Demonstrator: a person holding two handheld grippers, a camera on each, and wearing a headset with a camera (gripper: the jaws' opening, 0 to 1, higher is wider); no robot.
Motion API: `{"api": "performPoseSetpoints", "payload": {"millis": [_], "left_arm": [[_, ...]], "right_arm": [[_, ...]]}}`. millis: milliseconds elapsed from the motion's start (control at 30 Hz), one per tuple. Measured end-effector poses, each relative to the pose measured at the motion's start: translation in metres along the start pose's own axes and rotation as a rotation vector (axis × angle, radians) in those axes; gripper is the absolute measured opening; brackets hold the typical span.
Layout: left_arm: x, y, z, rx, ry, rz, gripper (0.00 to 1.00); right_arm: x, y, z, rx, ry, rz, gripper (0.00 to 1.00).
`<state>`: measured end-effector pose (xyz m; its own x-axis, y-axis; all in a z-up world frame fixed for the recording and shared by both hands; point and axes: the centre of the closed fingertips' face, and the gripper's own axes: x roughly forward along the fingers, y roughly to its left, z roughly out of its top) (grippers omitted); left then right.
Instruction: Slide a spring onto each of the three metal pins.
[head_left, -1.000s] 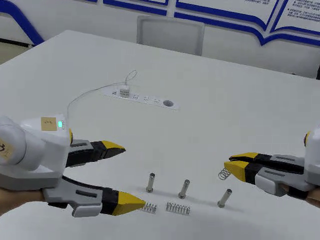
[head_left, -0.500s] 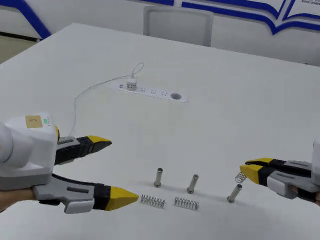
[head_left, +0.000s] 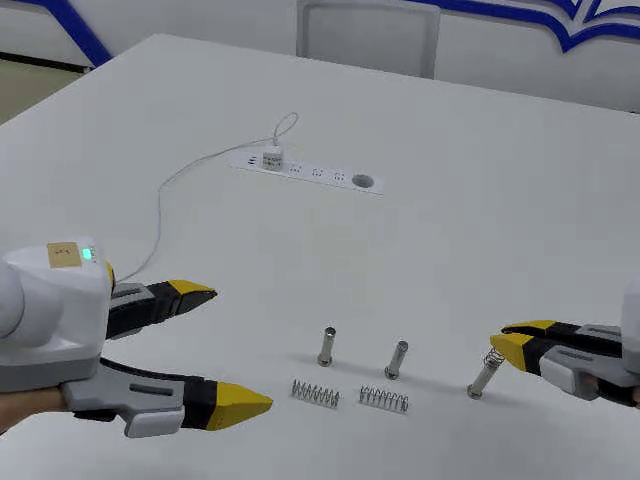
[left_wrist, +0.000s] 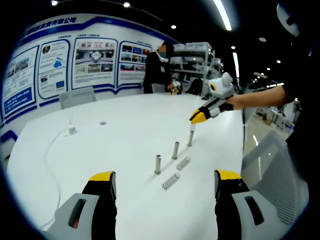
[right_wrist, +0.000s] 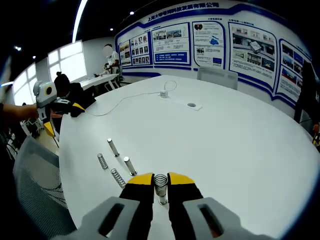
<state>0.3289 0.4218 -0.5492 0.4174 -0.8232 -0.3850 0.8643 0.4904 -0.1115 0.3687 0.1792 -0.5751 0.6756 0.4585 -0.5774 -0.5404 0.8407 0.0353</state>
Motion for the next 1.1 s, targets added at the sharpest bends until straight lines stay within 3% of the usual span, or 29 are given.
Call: {"api": "performPoseSetpoints", "payload": {"millis": [267, 600, 1100], "left_arm": [[-0.001, 0.001, -0.005, -0.006, 0.013, 0.003, 0.82], [0.001, -0.002, 0.0, -0.025, -0.011, -0.003, 0.82], [-0.004, 0.0, 0.004, -0.031, -0.022, 0.03, 0.82]], "right_arm": [[0.0, 0.0, 0.0, -0.027, 0.017, -0.01, 0.1], [-0.002, 0.0, -0.005, -0.025, 0.041, -0.021, 0.1], [0.02, -0.002, -0.028, 0.001, 0.043, -0.023, 0.11]]}}
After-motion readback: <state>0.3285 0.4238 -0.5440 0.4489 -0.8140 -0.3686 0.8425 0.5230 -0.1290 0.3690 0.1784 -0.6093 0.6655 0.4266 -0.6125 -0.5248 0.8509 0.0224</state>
